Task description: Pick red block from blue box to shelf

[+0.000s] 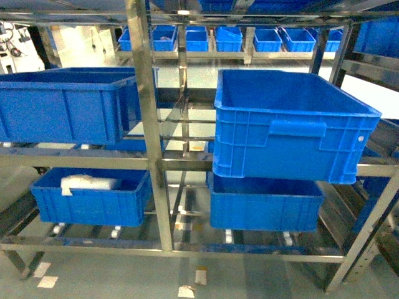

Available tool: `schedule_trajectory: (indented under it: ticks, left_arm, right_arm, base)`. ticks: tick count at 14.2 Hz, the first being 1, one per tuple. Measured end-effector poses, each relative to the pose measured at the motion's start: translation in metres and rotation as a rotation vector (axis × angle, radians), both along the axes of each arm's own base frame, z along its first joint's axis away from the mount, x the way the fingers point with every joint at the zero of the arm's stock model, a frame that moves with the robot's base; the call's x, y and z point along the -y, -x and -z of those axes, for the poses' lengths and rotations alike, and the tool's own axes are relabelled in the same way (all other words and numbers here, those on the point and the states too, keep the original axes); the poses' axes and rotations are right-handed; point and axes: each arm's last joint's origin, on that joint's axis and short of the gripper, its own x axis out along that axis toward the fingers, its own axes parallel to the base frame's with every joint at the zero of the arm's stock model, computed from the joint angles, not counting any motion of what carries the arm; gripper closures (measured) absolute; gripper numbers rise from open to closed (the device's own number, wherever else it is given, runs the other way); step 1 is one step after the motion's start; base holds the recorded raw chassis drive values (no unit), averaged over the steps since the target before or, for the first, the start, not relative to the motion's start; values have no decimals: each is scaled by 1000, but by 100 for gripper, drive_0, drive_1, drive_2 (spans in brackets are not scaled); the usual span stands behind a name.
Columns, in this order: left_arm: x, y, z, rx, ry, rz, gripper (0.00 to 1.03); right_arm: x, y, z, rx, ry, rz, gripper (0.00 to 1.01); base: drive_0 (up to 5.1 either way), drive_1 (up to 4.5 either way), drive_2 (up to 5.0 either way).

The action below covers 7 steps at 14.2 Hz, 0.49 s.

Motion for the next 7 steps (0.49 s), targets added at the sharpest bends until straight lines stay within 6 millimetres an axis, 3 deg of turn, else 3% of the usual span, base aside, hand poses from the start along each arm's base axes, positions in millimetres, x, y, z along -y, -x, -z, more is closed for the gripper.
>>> schedule_trajectory:
  ticks: [3, 7]
  left_arm:
    - [0, 0, 0, 1, 0, 0, 101]
    - [0, 0, 0, 3, 0, -2, 83]
  right_arm:
    - [0, 0, 0, 3, 0, 0, 73]
    - [0, 0, 0, 3, 0, 0, 73]
  base:
    - [-159, -159, -159]
    - [-159, -159, -159]
